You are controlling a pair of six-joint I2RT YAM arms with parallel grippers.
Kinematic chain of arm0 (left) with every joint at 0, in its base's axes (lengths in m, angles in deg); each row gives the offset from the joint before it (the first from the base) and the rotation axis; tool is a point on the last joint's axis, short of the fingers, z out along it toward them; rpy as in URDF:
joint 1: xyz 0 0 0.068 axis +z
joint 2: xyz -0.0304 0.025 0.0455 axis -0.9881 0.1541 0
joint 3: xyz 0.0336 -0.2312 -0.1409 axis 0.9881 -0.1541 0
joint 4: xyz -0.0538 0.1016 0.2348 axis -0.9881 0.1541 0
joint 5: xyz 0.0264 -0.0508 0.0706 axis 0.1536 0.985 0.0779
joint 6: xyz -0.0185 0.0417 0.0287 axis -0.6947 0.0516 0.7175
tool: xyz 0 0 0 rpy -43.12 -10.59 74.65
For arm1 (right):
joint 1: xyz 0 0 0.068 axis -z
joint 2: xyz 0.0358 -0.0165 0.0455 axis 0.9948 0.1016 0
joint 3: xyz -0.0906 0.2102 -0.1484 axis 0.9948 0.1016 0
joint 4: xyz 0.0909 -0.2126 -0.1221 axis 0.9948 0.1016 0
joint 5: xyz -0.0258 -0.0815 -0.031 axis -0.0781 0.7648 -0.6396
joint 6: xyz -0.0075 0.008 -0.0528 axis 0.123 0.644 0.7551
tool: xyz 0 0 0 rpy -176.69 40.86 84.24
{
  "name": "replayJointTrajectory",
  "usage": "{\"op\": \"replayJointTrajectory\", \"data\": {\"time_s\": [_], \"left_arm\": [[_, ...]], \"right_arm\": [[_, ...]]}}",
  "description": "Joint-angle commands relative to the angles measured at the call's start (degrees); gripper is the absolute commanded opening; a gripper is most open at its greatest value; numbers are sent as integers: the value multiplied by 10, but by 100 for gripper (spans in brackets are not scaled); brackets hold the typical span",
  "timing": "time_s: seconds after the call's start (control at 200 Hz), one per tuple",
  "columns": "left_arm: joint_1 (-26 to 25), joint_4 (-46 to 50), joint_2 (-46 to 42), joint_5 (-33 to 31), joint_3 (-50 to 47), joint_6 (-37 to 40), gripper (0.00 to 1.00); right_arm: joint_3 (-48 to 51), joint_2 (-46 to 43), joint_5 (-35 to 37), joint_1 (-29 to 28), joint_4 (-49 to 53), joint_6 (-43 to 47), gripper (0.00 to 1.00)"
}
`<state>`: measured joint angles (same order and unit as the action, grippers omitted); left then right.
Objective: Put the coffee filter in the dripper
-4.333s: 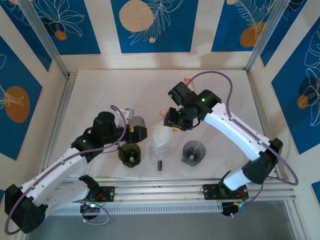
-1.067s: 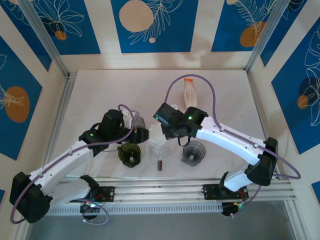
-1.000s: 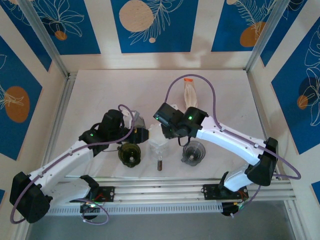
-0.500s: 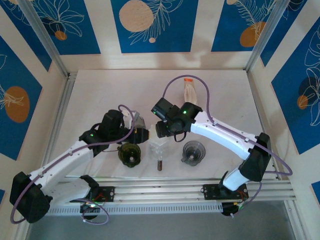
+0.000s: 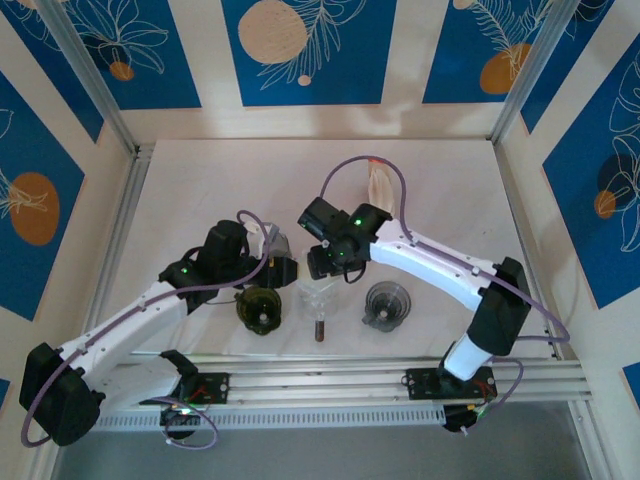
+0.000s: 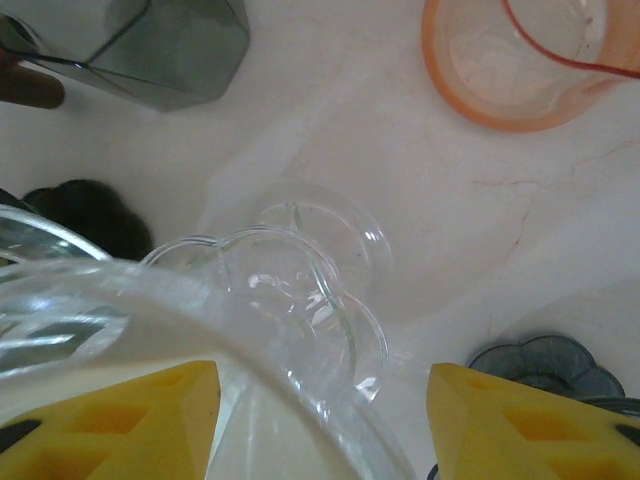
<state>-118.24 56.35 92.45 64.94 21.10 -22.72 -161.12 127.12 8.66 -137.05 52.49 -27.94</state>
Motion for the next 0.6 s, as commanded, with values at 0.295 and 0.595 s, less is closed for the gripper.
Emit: {"op": "replayJointTrajectory", "data": {"time_s": [0.295, 0.595], "left_arm": [[-8, -17, 9, 7, -5, -9, 61], [-8, -17, 11, 6, -6, -10, 61]], "right_arm": [[38, 27, -14, 1, -14, 0, 52], [29, 1, 6, -4, -16, -8, 53]]}}
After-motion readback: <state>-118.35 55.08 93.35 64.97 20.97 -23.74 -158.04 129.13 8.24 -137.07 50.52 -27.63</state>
